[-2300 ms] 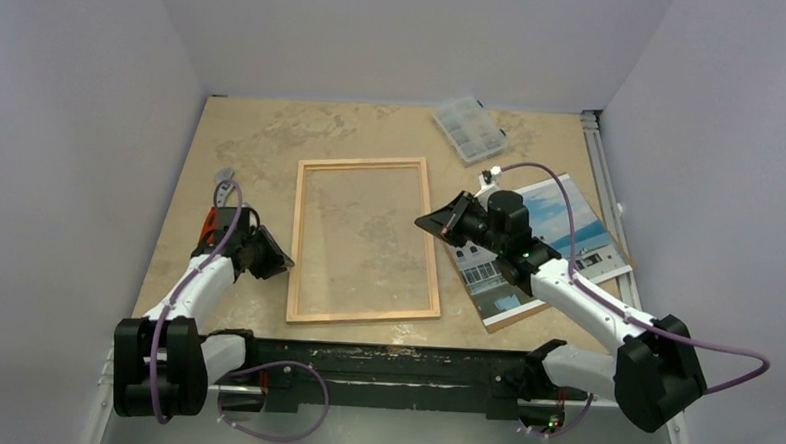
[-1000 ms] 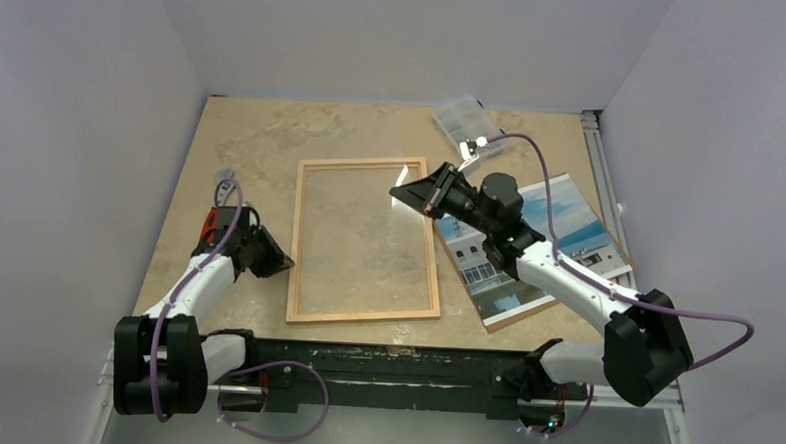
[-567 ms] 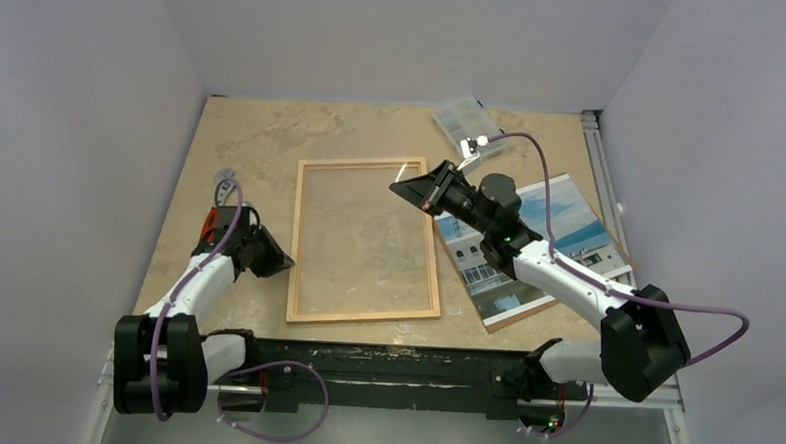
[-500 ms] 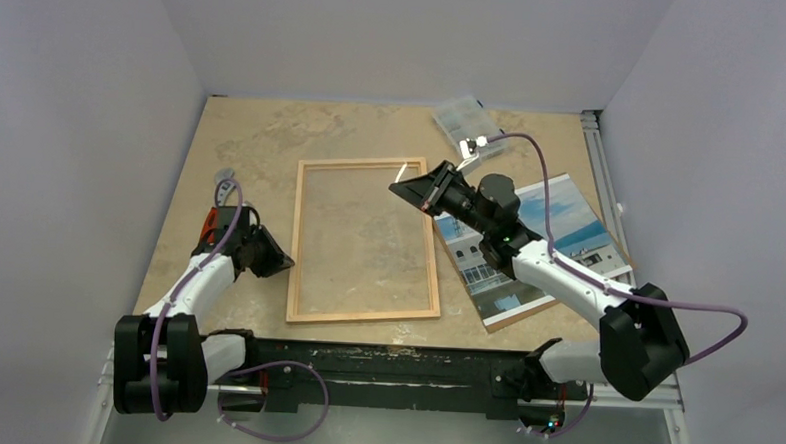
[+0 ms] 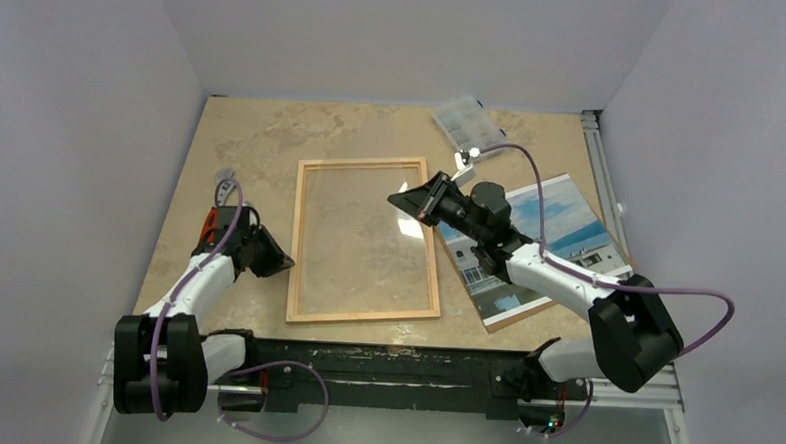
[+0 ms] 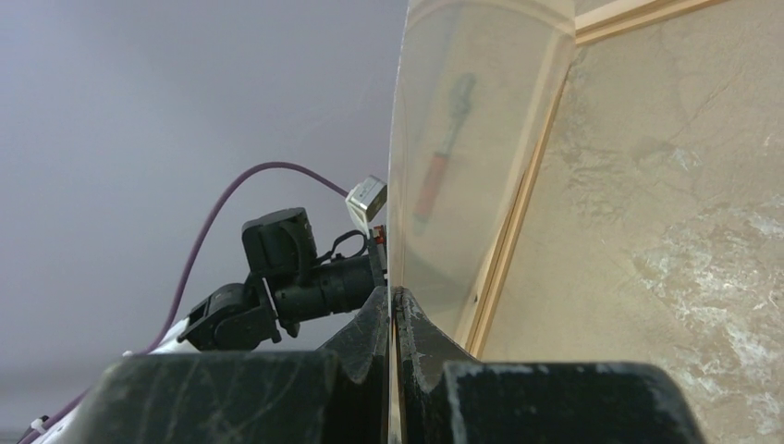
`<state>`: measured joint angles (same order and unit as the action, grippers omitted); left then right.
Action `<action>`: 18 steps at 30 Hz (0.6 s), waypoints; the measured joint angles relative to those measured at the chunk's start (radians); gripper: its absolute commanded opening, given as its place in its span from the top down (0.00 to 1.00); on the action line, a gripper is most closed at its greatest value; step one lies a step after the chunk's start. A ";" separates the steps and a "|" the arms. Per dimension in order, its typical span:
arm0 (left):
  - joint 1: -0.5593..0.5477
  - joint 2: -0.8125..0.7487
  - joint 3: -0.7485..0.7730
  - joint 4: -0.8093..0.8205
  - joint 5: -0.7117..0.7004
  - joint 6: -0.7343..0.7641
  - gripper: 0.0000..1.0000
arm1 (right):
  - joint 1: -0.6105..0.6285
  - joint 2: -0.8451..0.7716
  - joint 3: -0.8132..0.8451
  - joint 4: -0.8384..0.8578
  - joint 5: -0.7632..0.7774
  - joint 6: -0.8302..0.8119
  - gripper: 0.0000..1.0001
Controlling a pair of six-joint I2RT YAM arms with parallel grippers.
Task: Put the photo into the frame
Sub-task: Place the photo frame item in the photo frame.
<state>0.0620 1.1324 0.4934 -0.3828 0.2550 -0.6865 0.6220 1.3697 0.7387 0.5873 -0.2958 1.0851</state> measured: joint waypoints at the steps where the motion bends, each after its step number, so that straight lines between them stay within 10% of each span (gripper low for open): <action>1: 0.000 0.000 0.000 0.000 0.000 0.000 0.88 | 0.000 0.000 -0.005 0.005 0.000 0.002 1.00; 18: 0.000 0.000 0.000 0.000 0.000 0.000 0.89 | 0.006 0.051 -0.030 0.063 0.016 0.028 1.00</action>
<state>0.0620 1.1324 0.4934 -0.3824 0.2554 -0.6865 0.6285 1.4204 0.7086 0.6498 -0.2798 1.1130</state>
